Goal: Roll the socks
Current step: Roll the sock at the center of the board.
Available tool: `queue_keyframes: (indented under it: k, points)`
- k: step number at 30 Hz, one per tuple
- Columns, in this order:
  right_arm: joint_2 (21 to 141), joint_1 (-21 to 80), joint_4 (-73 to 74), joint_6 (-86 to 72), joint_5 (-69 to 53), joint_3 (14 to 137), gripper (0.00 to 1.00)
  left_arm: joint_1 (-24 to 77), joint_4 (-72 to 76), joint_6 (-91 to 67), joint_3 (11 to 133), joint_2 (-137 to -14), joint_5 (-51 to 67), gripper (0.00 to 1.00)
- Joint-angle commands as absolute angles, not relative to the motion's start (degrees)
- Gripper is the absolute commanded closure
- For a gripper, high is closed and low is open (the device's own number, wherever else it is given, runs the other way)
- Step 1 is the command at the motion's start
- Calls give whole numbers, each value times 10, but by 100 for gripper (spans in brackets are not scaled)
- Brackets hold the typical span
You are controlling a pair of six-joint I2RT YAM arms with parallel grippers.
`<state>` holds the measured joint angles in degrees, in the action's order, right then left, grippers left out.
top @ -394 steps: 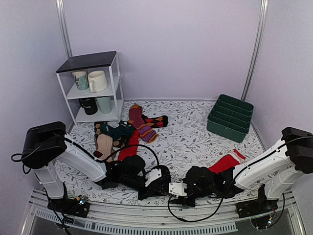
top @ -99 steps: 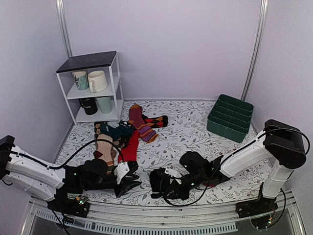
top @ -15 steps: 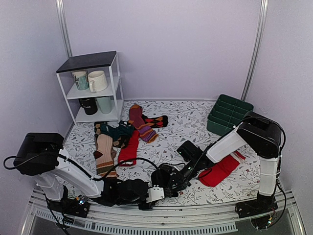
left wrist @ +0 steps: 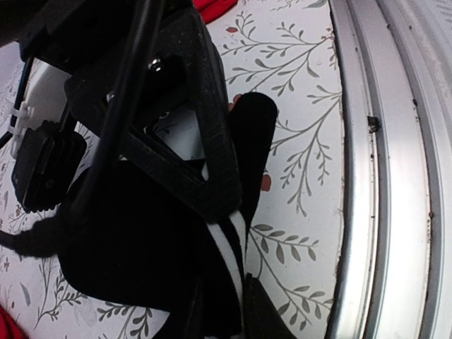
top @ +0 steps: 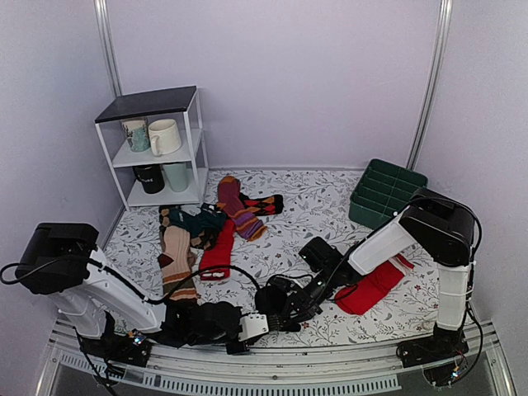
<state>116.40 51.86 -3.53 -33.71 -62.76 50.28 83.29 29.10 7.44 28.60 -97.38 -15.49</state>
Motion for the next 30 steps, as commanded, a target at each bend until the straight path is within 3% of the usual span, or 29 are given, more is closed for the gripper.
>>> queue_keyframes:
  k: [1, 5, 7, 8, 13, 17, 21, 30]
  points:
    - [1220, 513, 43, -354, -537, 462, 100, 828, 266, 78, 275, -994, -159, 80]
    - [1221, 512, 40, -353, -537, 461, 100, 824, 274, 77, 280, -1008, -160, 84]
    - [1220, 513, 38, -354, -537, 460, 100, 819, 273, 76, 285, -1015, -150, 99]
    - [1220, 512, 36, -353, -537, 459, 100, 818, 273, 74, 287, -1017, -146, 100]
    - [1210, 513, 21, -359, -531, 452, 99, 808, 222, 56, 300, -997, -90, 100]
    - [1192, 513, 2, -358, -509, 450, 93, 762, 114, 1, 332, -995, 49, 100]
    - [1153, 513, -26, -325, -470, 455, 85, 724, 102, -47, 329, -997, 165, 100]
    - [1035, 512, -155, -216, -368, 432, 77, 663, 58, -108, 365, -1070, 274, 100]
